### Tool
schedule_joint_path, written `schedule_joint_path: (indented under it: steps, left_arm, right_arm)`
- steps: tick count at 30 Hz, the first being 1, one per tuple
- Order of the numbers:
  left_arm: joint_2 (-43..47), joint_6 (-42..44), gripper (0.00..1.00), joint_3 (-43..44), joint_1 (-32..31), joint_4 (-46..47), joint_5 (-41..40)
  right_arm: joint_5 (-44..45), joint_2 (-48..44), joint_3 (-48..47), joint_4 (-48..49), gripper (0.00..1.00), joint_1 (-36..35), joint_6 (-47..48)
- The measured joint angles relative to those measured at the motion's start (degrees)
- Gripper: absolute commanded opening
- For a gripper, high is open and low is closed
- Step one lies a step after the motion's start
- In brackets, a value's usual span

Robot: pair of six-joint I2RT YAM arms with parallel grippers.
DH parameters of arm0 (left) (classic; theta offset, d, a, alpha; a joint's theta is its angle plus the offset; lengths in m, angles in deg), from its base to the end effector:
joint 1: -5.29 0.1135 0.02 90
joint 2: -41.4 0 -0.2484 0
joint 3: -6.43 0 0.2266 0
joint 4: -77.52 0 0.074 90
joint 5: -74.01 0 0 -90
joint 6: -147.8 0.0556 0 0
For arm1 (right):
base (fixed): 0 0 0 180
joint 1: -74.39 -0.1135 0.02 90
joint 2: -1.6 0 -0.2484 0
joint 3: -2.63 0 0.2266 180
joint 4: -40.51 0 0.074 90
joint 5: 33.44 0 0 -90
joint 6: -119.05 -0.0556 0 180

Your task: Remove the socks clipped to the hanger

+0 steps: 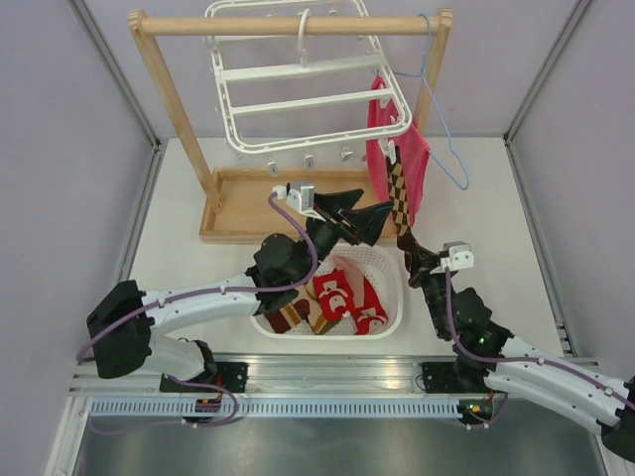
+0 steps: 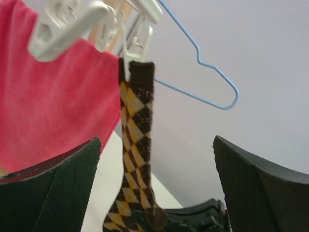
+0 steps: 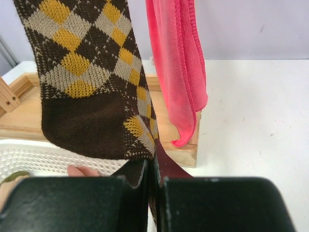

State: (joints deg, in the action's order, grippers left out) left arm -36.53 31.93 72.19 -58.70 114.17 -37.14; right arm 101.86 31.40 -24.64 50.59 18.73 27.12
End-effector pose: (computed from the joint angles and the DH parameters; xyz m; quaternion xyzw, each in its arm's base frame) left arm 0.1514 -0.2645 0.3608 0.0278 0.5532 -0.5135 0.6554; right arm 0.1133 0.0957 0.2418 -0.0165 0.6734 0.1119 0.7305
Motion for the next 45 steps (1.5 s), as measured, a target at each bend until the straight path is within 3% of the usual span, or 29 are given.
schedule_joint_path:
  steps: [8,17,31,40,43,45]
  left_arm:
    - [-2.78,0.83,1.00,1.44,3.41,6.56,7.69]
    - [-8.90,1.57,1.00,6.88,3.91,9.94,9.20]
    - [-18.38,11.61,1.00,19.10,3.85,11.19,3.39]
    - [-20.06,17.49,0.98,21.27,3.85,13.29,-0.90]
    - [-20.06,18.78,0.94,22.14,3.85,14.25,-1.44]
    - [-20.06,19.47,0.86,22.77,3.85,14.60,-1.79]
  right_arm:
    - [-2.25,-2.95,-0.15,-1.20,0.01,0.00,-0.28]
    - [-4.74,-4.59,-0.17,-3.45,0.01,0.00,-1.27]
    - [-7.91,-8.24,-0.17,-4.59,0.01,0.00,-2.38]
    - [-9.14,-10.99,-0.17,-6.32,0.01,0.00,-2.64]
    - [-9.49,-11.04,-0.17,-6.64,0.01,0.00,-2.78]
    - [-9.55,-11.02,-0.17,-6.75,0.01,0.00,-2.80]
